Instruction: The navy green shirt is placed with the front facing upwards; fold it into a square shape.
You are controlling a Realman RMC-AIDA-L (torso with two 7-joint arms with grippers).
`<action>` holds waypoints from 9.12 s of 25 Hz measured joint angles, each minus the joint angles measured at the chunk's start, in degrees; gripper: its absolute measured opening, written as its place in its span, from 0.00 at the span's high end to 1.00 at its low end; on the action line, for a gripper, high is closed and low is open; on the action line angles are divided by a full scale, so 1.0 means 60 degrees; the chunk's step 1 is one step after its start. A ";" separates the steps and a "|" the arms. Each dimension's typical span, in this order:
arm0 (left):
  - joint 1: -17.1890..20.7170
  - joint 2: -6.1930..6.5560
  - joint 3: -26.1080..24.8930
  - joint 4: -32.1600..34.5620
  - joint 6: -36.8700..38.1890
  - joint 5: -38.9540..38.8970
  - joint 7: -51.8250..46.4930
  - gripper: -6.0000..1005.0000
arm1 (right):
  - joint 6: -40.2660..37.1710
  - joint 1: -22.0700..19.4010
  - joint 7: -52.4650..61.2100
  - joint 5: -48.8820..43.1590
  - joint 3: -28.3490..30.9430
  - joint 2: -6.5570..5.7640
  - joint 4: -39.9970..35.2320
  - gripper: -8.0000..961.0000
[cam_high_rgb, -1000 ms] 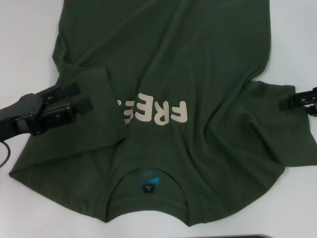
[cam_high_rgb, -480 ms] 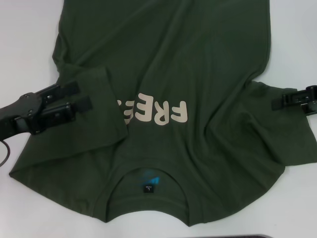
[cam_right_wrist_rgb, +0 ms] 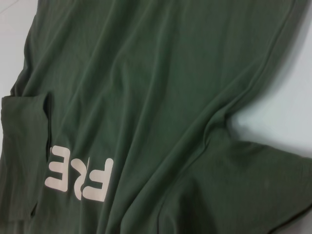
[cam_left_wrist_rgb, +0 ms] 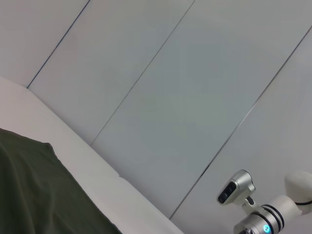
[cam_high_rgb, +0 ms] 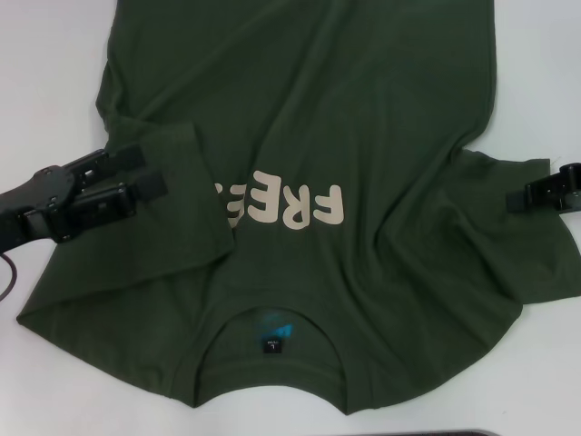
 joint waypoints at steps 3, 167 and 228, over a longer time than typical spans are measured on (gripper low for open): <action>0.0001 -0.0004 0.0000 0.0003 0.0007 -0.0009 -0.0010 0.06 | -0.0060 -0.0009 0.0001 0.0027 0.0023 -0.0027 -0.0006 0.50; 0.0756 0.0524 -0.1142 -0.0022 -0.1223 -0.2156 -0.1807 0.06 | -0.0502 0.1012 0.1900 -0.1053 -0.1116 0.0120 -0.0535 0.69; 0.1268 0.0950 -0.0977 -0.0541 0.0426 -0.2000 0.0598 0.06 | -0.2350 -0.2121 -1.0953 0.7706 0.0579 0.1424 -0.0130 0.11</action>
